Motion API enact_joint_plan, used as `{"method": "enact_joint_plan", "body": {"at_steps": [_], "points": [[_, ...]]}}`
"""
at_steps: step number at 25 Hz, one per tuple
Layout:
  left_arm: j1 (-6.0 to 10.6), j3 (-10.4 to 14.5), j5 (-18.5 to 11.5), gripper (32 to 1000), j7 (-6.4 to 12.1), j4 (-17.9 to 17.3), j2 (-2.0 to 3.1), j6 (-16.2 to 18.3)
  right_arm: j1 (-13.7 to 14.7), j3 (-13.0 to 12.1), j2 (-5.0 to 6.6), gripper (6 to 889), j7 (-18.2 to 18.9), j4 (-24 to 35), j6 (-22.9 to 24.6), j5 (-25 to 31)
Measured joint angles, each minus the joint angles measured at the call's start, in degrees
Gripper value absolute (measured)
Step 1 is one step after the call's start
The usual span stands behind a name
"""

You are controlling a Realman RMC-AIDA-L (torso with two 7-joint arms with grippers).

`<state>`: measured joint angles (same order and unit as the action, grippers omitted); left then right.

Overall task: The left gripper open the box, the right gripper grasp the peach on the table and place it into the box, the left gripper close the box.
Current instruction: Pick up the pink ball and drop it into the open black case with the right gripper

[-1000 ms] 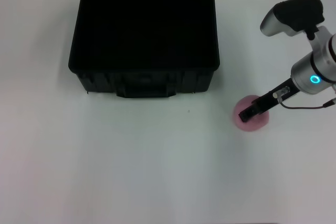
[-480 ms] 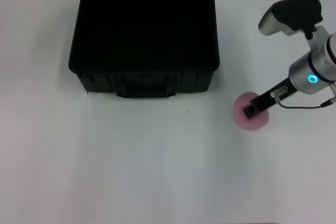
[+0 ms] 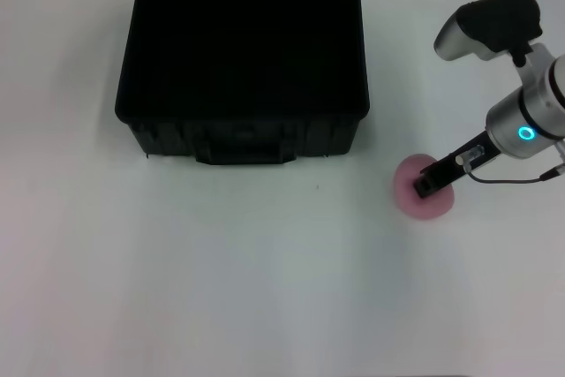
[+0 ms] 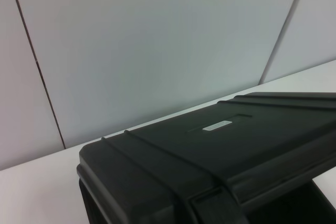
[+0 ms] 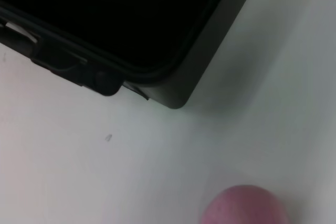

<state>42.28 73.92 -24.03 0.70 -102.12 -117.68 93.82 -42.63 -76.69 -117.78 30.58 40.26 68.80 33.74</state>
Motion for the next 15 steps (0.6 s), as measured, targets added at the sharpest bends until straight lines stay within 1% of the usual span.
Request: {"method": "enact_joint_plan", "body": {"at_steps": [9, 15], "points": [[-0.04, 0.0, 0.01, 427, 0.07, 0.0, 0.0, 0.07, -0.33, 0.13, 0.0, 127, 0.0, -0.15, 0.12, -0.14], [-0.08, 0.0, 0.04, 430, 0.09, 0.0, 0.0, 0.12, -0.35, 0.14, 0.0, 68, 0.0, -0.18, 0.12, -0.18]]}}
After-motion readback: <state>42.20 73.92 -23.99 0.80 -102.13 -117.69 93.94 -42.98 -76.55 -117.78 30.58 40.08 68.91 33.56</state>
